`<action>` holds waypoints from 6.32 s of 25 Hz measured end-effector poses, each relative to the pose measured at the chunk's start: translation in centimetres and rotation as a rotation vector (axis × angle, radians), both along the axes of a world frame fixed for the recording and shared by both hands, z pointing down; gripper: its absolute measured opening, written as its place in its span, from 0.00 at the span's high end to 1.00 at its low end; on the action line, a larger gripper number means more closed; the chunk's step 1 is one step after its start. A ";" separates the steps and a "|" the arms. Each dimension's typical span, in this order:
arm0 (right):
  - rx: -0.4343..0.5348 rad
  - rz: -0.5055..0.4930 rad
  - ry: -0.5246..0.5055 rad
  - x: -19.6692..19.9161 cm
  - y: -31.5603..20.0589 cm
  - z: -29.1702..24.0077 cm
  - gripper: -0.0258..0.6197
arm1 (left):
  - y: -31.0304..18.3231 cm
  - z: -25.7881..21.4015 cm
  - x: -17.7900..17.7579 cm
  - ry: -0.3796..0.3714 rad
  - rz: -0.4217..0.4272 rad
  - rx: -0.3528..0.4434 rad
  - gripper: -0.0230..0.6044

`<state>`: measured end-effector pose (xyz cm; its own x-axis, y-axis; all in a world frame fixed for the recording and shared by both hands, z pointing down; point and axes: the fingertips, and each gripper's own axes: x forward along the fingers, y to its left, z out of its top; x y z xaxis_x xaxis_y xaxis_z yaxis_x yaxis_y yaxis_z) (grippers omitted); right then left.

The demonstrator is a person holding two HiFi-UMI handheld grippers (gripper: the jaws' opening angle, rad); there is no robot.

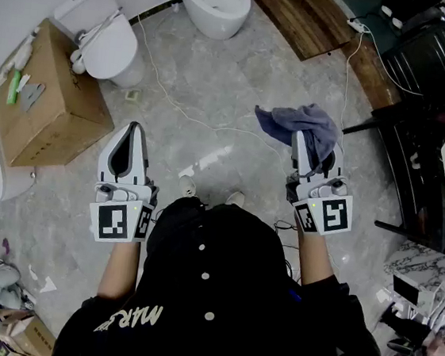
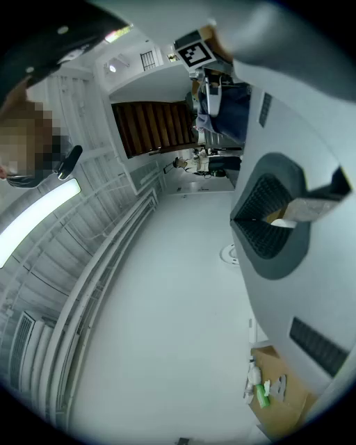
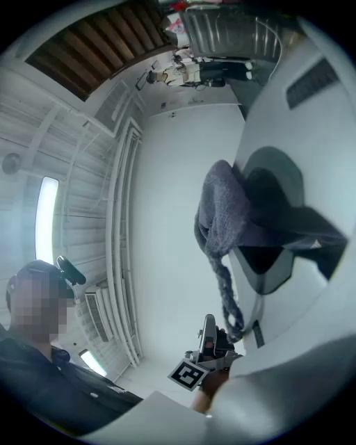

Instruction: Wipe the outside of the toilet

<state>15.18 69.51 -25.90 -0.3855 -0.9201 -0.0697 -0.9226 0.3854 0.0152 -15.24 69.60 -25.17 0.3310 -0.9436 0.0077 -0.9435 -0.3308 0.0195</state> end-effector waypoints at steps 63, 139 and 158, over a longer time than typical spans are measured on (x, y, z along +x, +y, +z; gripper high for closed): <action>0.030 0.059 -0.059 -8.8 -20.4 1.8 0.79 | -18.7 1.2 -10.8 -0.004 0.020 0.040 0.95; -0.080 0.145 -0.005 0.0 -60.1 13.5 0.79 | -63.5 10.1 -1.0 -0.060 0.136 -0.059 0.95; -0.161 0.168 -0.003 0.9 -65.8 30.6 0.79 | -70.8 25.4 -0.8 -0.097 0.156 -0.117 0.95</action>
<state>16.04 3.73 4.68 -0.2264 -0.9705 0.0828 -0.9739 0.2240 -0.0368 -16.08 -1.21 0.27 0.4653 -0.8718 0.1533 -0.8803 -0.4738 -0.0224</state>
